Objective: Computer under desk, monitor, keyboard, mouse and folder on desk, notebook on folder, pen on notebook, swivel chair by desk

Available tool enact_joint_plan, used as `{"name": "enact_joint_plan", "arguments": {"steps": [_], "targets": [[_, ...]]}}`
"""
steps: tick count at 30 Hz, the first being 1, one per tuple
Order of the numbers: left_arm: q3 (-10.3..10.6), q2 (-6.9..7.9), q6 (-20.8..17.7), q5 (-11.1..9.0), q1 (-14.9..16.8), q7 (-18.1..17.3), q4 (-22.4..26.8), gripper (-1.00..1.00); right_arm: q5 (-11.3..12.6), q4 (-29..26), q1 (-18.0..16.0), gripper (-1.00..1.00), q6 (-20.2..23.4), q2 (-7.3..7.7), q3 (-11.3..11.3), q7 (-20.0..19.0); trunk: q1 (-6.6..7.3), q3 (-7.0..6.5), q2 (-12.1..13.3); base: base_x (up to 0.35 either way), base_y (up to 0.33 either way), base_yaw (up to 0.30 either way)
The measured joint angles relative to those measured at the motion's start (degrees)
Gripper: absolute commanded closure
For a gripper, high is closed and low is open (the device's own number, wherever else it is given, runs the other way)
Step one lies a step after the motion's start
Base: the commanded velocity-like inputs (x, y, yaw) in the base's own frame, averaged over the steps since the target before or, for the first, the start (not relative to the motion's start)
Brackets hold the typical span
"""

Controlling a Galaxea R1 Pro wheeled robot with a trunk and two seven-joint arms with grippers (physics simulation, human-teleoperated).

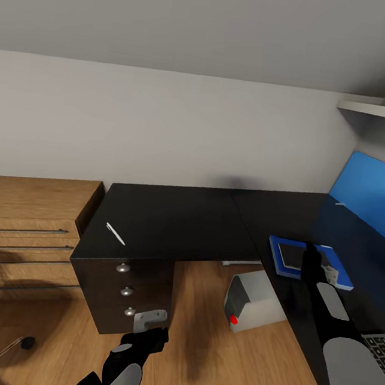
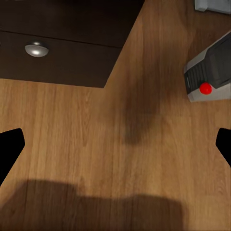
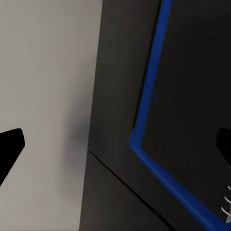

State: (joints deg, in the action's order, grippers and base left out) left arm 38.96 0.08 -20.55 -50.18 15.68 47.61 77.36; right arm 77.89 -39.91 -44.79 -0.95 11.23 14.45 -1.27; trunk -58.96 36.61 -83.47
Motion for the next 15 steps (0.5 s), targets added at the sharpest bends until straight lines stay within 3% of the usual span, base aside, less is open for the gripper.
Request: {"name": "enact_joint_plan", "arguments": {"steps": [15], "targets": [[0.0,0.0,-0.01,-0.02,0.0,0.04,0.0,-1.0,-0.21,-0.02,0.0,-1.0,0.0,-0.07,-0.13,0.02,3.3,-2.69,6.02,0.0,0.0,0.0]]}}
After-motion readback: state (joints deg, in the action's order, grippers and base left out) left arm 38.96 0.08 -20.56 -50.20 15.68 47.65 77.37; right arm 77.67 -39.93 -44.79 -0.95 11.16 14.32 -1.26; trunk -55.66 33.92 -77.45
